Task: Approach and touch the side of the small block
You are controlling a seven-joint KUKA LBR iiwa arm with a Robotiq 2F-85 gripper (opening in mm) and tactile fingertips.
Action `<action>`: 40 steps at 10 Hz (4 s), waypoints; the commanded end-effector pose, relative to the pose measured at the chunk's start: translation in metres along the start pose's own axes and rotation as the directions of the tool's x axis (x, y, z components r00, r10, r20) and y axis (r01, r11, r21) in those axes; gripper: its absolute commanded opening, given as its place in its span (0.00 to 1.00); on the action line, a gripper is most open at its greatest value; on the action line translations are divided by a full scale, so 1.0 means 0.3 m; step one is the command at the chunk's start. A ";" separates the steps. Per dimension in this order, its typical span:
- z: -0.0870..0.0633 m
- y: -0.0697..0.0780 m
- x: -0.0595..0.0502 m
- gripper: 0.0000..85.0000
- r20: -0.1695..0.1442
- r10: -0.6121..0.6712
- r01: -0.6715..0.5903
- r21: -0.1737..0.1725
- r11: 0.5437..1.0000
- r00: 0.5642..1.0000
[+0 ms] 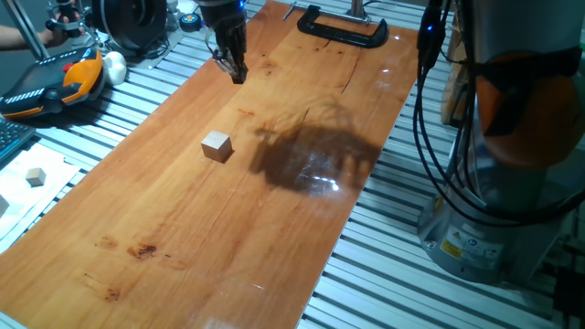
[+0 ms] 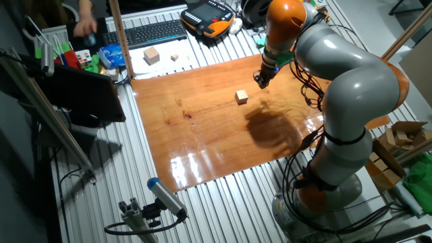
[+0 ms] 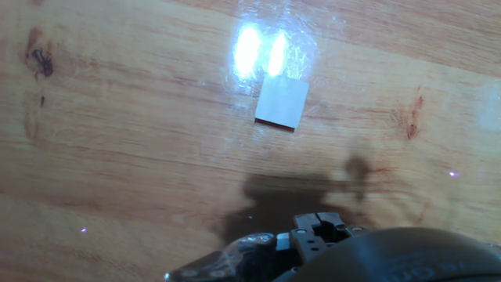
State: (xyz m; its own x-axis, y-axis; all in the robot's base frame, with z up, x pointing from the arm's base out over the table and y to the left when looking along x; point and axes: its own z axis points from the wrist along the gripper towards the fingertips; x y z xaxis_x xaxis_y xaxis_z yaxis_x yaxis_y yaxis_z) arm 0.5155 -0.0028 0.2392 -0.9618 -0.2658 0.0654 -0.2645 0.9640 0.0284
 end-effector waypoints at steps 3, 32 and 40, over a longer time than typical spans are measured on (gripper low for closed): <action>0.000 -0.001 0.001 0.01 0.000 0.001 -0.001 -0.004 1.000 1.000; 0.000 -0.001 0.000 0.01 -0.007 -0.037 0.037 -0.011 0.999 0.999; 0.000 -0.001 0.000 0.01 -0.008 -0.035 0.035 -0.009 0.999 0.999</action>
State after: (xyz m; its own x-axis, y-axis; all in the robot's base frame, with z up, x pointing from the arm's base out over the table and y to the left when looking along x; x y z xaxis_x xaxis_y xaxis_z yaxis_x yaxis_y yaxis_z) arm 0.5155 -0.0030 0.2393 -0.9514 -0.2995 0.0721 -0.2973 0.9540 0.0399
